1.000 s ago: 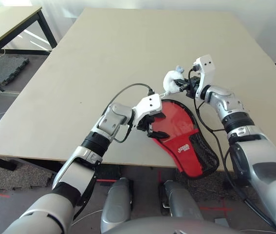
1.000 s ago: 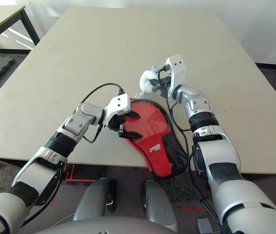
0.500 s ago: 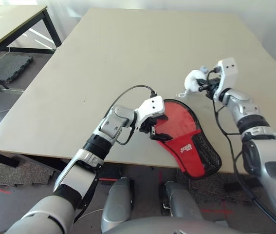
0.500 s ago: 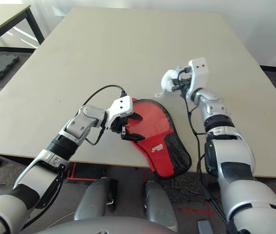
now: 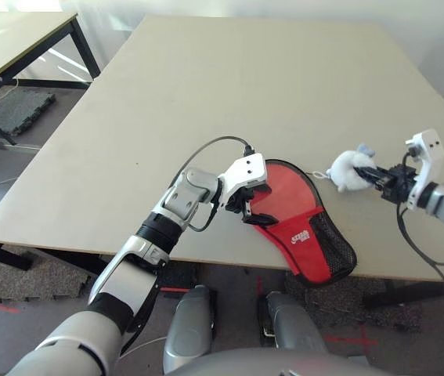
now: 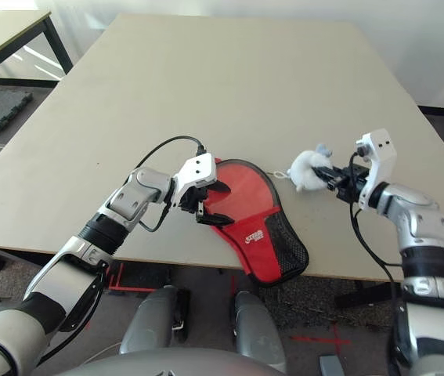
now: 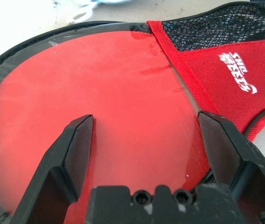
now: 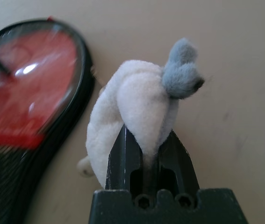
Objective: Store the ping-pong paddle in its case and zip it.
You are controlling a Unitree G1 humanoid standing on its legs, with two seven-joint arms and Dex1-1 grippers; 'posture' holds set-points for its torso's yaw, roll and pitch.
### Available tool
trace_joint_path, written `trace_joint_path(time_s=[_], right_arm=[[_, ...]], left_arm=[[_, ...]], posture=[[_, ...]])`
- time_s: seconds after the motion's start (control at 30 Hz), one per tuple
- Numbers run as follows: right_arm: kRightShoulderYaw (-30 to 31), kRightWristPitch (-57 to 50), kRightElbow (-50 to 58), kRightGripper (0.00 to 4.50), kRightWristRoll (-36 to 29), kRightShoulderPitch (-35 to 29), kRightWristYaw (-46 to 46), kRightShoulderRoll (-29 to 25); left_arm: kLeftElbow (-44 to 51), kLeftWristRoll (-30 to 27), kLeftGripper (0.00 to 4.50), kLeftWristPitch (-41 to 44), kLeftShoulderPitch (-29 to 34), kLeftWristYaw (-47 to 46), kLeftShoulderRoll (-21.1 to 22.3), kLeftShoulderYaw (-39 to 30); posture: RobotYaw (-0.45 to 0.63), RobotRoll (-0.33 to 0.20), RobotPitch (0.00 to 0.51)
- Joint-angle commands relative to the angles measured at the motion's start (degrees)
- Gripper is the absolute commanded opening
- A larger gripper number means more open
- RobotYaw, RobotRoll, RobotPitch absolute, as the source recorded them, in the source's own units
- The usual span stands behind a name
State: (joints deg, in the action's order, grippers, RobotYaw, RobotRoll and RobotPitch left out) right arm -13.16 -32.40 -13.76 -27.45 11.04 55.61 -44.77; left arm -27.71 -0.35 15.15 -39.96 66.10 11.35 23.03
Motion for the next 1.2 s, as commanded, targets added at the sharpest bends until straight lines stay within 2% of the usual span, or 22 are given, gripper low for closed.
trace_joint_path(time_s=[0.03, 0.23, 0.47, 0.83, 0.9, 1.2], right_arm=[[-1.9, -7.8, 8.7, 0.02, -5.8, -6.0, 4.2, -2.6], [-2.1, -13.1, 14.6, 0.02, -9.3, -11.3, 7.2, -5.3], [-0.3, -14.8, 16.0, 0.02, -9.3, -15.0, 11.9, -10.3], [2.9, -13.4, 15.1, 0.02, -6.0, -20.3, 17.8, -17.9], [4.3, -11.4, 14.4, 0.02, -3.8, -21.9, 18.2, -19.4], [5.9, -9.4, 12.6, 0.02, -1.6, -24.3, 19.2, -21.6]], left_arm=[[-3.0, 1.2, 4.50, 0.4, 0.3, 0.0, -0.3, 1.6], [-4.3, 1.3, 4.50, -0.4, -0.4, 0.0, -0.7, 1.5], [-4.3, 1.4, 4.50, -0.5, -0.5, -0.1, -1.1, 1.6], [0.3, 1.5, 4.50, 0.9, 1.3, 0.2, -1.3, 3.3], [1.0, 1.3, 4.50, 1.4, 1.4, 0.1, -1.3, 3.2], [2.1, 0.6, 4.50, 2.4, 1.6, 0.2, -0.9, 3.1]], posture=[[-0.03, 0.000, 0.111], [-0.03, 0.000, 0.111], [-0.03, 0.000, 0.107], [-0.03, 0.000, 0.099], [-0.03, 0.000, 0.100], [-0.02, 0.000, 0.102]])
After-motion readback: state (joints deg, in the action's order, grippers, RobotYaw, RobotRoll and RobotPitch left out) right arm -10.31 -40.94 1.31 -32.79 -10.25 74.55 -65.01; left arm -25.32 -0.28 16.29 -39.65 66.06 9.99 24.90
